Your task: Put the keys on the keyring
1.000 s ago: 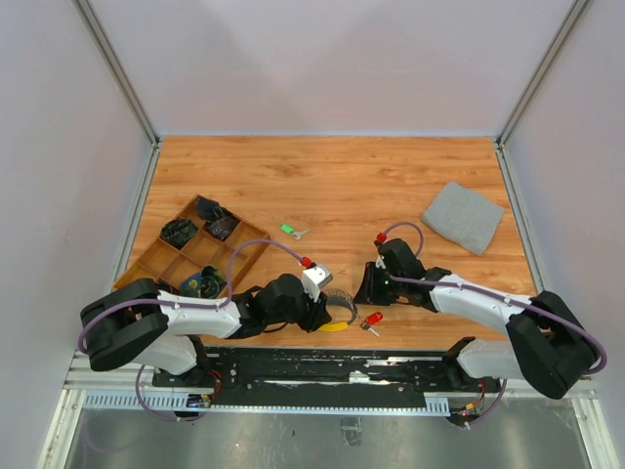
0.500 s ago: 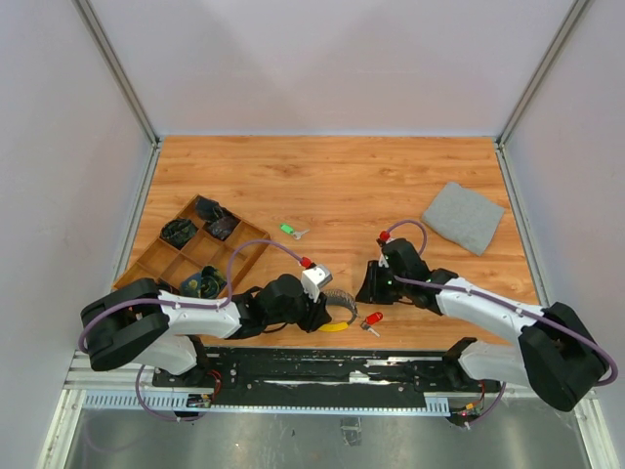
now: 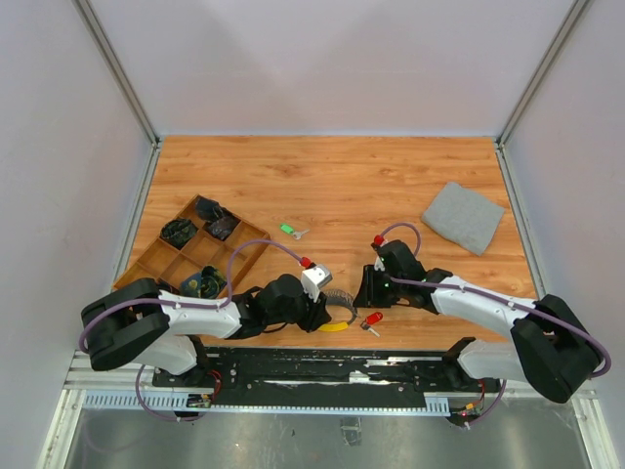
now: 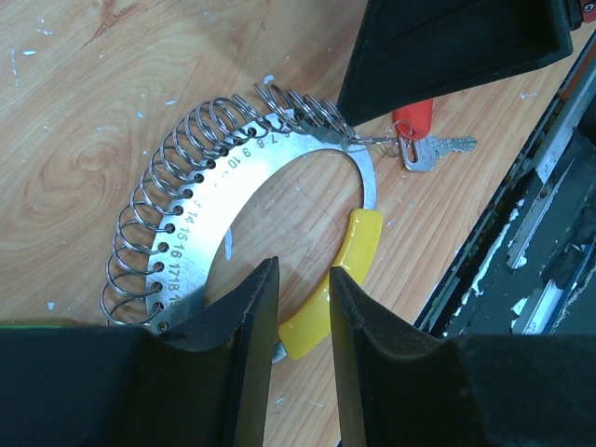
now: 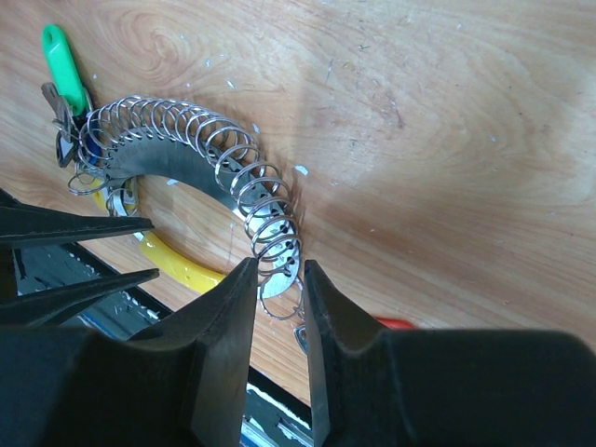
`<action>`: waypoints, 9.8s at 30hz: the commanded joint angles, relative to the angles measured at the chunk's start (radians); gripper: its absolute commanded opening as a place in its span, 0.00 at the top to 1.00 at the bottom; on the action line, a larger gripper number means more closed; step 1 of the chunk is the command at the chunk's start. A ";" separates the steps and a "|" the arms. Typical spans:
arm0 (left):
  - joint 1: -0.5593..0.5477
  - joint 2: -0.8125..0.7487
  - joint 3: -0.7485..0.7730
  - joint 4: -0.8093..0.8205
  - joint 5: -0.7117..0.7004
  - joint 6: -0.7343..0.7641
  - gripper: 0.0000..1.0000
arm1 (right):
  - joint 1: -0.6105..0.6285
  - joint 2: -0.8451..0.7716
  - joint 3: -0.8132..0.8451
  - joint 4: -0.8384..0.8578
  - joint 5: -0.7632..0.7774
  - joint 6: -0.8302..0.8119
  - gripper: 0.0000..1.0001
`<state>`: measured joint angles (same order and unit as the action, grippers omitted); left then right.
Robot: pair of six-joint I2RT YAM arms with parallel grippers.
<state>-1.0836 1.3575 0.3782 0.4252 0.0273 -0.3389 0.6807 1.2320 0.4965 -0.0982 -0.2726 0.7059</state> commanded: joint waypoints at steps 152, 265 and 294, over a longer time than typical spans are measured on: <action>0.061 -0.620 0.180 -0.228 -0.147 0.177 0.53 | -0.115 -0.514 0.168 0.022 -0.303 -0.523 0.99; 0.060 -0.409 0.493 -0.178 0.230 0.291 1.00 | -0.115 -0.522 0.536 -0.258 -0.466 -0.465 0.56; 0.061 -0.412 0.495 -0.183 0.204 0.296 0.99 | -0.115 -0.442 0.477 -0.120 -0.424 -0.084 0.74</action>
<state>-1.0279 0.9691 0.8692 0.2028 0.2363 -0.0460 0.5709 0.7944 0.9890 -0.2871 -0.7059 0.5716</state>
